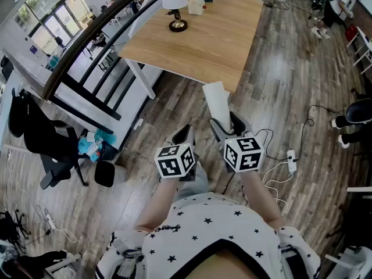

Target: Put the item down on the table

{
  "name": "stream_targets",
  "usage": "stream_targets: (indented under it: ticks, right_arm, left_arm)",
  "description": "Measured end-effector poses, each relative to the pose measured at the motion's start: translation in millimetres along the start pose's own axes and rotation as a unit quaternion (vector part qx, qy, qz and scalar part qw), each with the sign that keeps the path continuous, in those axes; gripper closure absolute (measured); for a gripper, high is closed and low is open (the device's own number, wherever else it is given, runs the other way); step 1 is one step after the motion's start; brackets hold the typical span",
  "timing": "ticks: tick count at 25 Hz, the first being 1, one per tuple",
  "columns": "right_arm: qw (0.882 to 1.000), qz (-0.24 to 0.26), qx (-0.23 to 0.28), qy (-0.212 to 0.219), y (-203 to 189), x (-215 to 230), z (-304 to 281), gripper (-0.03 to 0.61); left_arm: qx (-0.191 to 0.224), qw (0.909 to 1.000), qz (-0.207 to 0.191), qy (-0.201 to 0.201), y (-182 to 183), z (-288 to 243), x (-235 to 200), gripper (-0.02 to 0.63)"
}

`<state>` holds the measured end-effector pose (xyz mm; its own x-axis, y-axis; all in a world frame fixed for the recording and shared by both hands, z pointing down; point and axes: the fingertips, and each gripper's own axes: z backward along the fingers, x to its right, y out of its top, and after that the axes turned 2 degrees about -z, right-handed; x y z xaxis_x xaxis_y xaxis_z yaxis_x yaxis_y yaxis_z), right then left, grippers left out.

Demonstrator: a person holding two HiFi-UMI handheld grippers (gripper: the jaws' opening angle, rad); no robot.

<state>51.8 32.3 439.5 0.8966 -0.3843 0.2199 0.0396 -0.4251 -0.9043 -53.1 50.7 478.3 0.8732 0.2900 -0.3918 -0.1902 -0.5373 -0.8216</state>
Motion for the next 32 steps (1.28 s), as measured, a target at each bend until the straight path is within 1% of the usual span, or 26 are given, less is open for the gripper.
stream_targets:
  ticks: [4,7,11,15,18,21,26,32]
  right_arm:
    - [1.0,0.0,0.005,0.005,-26.8,-14.2,51.9,0.296]
    - [1.0,0.006,0.012,0.009,-39.9,-27.9,83.8,0.296]
    - [1.0,0.009,0.012,0.012,-56.1,-43.8,114.8,0.296]
    - [1.0,0.003,0.015,0.004,-64.7,-48.4,133.7,0.296]
    - [1.0,-0.001,0.018,-0.001,-66.4,-49.6,141.4,0.296]
    - [1.0,-0.003,0.02,0.002,-67.1,-52.7,145.0,0.296]
    - [1.0,0.006,0.019,0.008,-66.5,-55.3,146.6,0.296]
    - [1.0,0.003,0.019,0.015,-69.2,-46.3,154.0,0.296]
  left_arm:
    - [-0.006,0.9999,-0.007,-0.003,-42.5,43.3,30.6,0.568]
    - [-0.009,0.9999,-0.007,0.001,-71.4,72.4,45.7,0.568]
    - [-0.01,0.9999,-0.007,0.003,-94.0,102.5,56.7,0.568]
    - [-0.004,0.9999,-0.015,-0.001,-96.1,117.3,60.6,0.568]
    - [0.002,0.9999,-0.014,-0.003,-93.5,124.7,61.3,0.568]
    - [0.01,0.9999,-0.013,0.0,-91.0,131.1,59.9,0.568]
    - [0.013,0.9999,-0.007,0.007,-91.9,133.6,58.7,0.568]
    - [0.017,0.9997,-0.007,0.015,-97.5,133.0,70.2,0.568]
